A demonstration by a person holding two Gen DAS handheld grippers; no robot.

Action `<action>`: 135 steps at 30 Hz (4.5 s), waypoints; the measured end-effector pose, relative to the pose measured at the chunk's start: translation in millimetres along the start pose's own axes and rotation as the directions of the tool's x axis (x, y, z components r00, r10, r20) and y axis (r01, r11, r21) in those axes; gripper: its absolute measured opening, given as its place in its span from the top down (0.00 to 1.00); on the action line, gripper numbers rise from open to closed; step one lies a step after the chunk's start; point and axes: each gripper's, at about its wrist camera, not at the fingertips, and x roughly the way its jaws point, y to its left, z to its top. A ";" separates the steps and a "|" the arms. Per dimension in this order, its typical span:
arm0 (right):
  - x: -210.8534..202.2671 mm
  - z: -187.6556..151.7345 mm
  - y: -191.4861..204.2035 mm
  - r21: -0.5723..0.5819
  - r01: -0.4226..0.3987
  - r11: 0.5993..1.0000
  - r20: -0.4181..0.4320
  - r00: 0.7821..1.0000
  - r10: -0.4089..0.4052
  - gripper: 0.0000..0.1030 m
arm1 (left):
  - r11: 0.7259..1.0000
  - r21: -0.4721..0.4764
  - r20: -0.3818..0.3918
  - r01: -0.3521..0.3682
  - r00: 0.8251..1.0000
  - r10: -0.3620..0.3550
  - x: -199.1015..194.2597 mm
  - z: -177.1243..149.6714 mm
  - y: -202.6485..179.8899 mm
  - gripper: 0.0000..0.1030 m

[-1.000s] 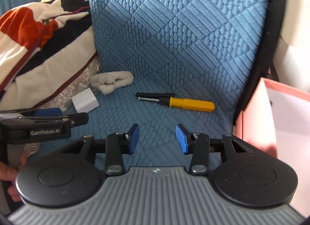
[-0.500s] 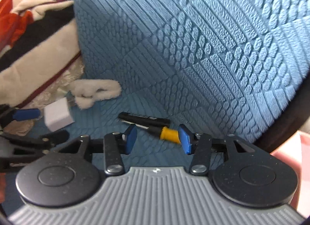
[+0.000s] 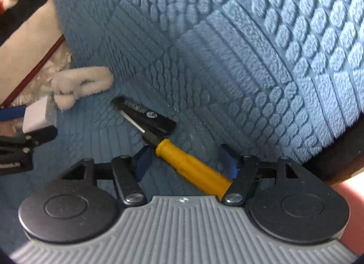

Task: Organize rigid objects
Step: 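Grasp the second white charger with the left gripper while the right grasps the yellow screwdriver, then carry the white charger with the left tool while the right carries the screwdriver over the box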

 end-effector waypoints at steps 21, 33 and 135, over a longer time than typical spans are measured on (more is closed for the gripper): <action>-30.9 -25.6 52.0 -0.063 -0.007 0.998 -0.021 1.000 0.006 0.80 | 1.000 -0.029 -0.018 0.007 1.000 -0.008 13.3 9.8 4.5 0.28; -49.3 -45.6 65.4 0.032 0.034 0.999 0.002 0.999 -0.035 0.80 | 0.991 -0.042 -0.047 0.125 0.991 -0.126 -9.9 9.5 -3.5 0.29; -243.0 -130.3 52.5 0.270 0.012 0.963 0.190 0.980 -0.066 0.78 | 0.856 -0.066 0.067 0.513 0.858 -0.509 -210.8 -12.8 -23.6 0.29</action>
